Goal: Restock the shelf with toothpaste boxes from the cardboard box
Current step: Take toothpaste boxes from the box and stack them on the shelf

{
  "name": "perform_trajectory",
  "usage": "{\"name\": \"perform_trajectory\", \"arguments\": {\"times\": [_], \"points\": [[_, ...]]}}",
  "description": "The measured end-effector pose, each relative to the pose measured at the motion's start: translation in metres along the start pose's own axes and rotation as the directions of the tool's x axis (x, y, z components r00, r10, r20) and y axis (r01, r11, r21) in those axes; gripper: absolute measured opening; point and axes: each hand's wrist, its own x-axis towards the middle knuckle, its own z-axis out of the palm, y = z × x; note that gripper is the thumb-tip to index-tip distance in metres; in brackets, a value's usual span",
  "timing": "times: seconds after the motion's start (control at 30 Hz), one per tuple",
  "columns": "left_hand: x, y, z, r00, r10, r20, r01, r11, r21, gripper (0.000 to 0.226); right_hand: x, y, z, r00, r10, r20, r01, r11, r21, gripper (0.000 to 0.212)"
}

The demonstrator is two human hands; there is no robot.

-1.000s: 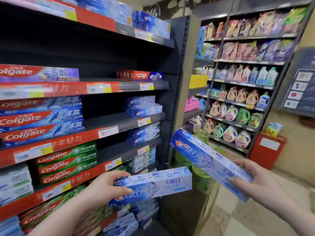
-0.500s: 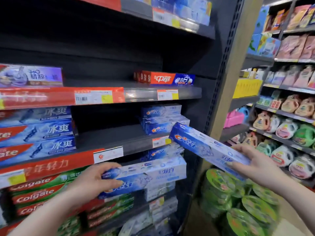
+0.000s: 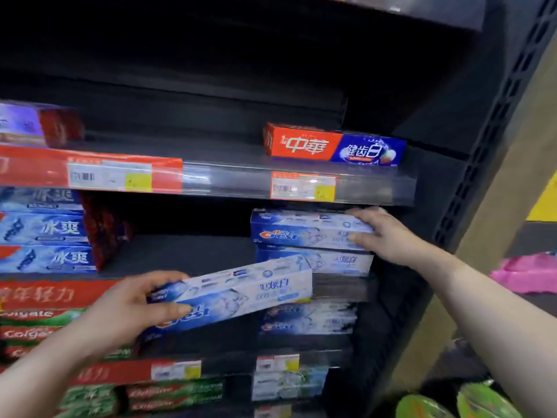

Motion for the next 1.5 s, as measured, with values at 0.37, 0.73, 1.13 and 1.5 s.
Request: {"name": "perform_trajectory", "arguments": {"times": [0.37,0.73,1.13,1.5], "points": [[0.047,0.015,0.024,0.991,0.074,0.111,-0.078,0.996,0.035,0.073,0.047,0.041,0.023,0.995,0.094,-0.019,-0.094,0.996,0.002,0.054],[0.074,0.015,0.048,0.981,0.143,0.135,-0.145,0.989,0.008,0.064,0.052,0.044,0.040,0.962,0.090,-0.257,-0.116,0.989,-0.088,0.044],[0.125,0.069,0.079,0.982,0.184,0.029,-0.186,0.961,0.204,0.042,0.021,0.021,0.019,0.866,0.299,-0.400,-0.068,0.864,0.499,0.025],[0.146,0.070,0.127,0.956,0.269,-0.121,-0.170,0.838,0.519,0.050,0.011,0.021,0.033,0.927,0.062,-0.370,-0.002,0.987,0.160,0.035]]}}
